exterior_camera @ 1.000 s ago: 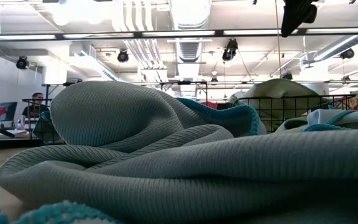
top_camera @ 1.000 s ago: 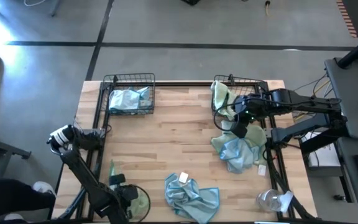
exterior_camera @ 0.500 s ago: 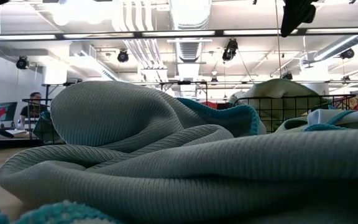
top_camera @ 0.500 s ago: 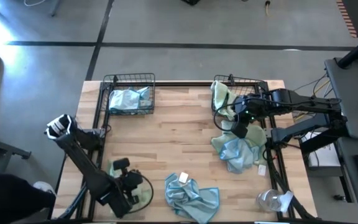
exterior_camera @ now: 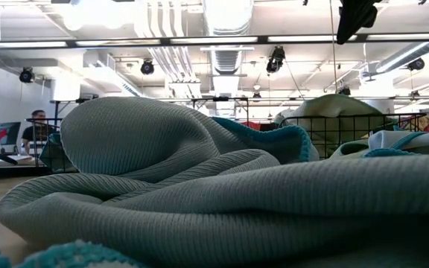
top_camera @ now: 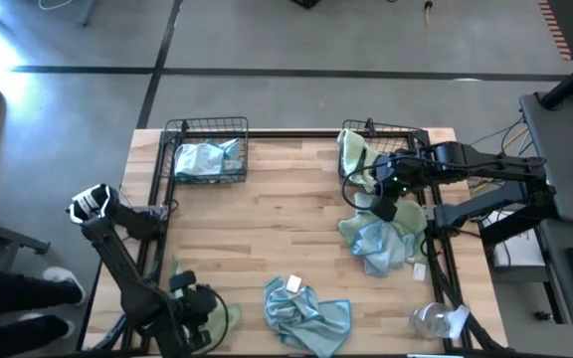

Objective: Sort microfiber towel by color & place in baskets
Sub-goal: Put the green microfiber towel into the right wire basket

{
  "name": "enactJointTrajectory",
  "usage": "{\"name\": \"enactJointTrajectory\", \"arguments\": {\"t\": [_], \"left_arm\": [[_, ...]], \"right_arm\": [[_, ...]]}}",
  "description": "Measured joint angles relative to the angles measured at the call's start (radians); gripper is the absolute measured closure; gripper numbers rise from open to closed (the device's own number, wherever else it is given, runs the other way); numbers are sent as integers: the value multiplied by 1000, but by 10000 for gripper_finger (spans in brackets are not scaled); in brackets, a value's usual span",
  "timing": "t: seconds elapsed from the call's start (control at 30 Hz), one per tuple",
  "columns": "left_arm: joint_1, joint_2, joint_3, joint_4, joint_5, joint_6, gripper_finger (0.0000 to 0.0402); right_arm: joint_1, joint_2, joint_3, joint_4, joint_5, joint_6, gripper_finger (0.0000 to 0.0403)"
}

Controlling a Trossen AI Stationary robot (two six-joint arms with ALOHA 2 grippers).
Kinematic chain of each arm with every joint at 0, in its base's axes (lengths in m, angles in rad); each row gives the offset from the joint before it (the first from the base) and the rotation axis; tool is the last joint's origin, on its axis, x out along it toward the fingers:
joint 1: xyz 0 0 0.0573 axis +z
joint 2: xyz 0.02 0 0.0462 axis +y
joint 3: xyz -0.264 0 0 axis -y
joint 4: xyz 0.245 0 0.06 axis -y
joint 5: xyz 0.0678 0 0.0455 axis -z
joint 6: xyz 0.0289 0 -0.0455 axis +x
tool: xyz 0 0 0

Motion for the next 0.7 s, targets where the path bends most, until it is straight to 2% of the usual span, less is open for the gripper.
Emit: {"name": "enactJointTrajectory", "arguments": {"t": [0.27,0.5,0.7], "left_arm": [[-6,1,-45,10,10,-39,309],[-18,2,-152,157,187,-81,250],[-19,2,-197,167,203,-125,226]], "right_arm": [[0,0,-8,0,0,1,321],[0,0,-52,-3,0,2,321],[0,0,-128,-3,0,2,321]]}}
